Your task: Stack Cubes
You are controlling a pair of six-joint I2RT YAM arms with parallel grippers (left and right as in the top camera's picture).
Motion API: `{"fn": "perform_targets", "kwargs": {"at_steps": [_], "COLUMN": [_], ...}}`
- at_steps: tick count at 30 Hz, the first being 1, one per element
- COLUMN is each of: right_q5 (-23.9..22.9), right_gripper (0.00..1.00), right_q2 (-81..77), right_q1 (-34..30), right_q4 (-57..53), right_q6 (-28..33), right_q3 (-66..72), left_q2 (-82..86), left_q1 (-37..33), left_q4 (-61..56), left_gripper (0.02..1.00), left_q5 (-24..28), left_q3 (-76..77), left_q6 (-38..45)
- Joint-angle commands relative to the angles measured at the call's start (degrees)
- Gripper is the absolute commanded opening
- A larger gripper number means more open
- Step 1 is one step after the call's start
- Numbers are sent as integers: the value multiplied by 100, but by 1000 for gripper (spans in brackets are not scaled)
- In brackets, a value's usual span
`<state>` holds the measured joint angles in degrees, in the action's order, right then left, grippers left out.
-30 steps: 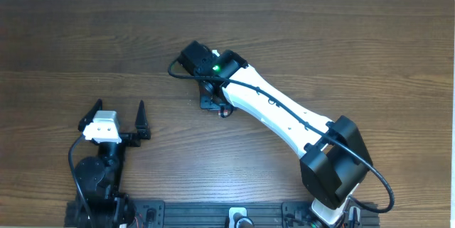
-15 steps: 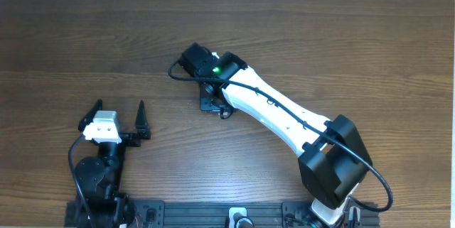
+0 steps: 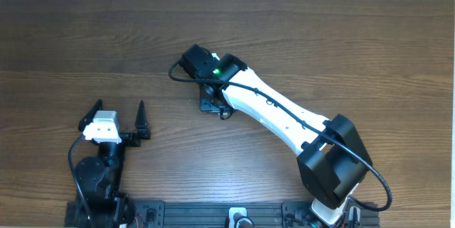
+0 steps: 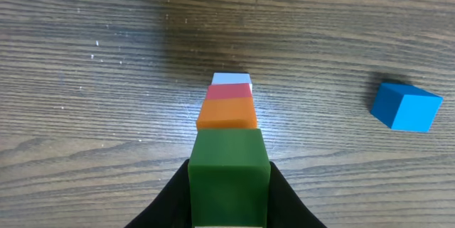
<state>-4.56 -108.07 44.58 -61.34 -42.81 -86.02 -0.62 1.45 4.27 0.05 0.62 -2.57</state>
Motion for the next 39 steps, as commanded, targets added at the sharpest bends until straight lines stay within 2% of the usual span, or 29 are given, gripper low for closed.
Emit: {"fn": "perform_targets", "kwargs": {"at_steps": [1,27,39], "right_q5": [17,-46,-103], "right_gripper": [23,73,154], "right_q2": [-81,-83,-83], "right_q1": [-52,-52,-50], "right_q4": [33,133,140], "right_q6": [48,48,48], "right_q3": [35,101,105], "left_q2": [46,46,46], "left_q1": [-31,-31,-31], "left_q4": [4,4,4], "left_gripper": [1000,1000,1000], "left_q5": [59,59,59], "left_q3": [-31,-31,-31], "left_q6": [83,83,85]}}
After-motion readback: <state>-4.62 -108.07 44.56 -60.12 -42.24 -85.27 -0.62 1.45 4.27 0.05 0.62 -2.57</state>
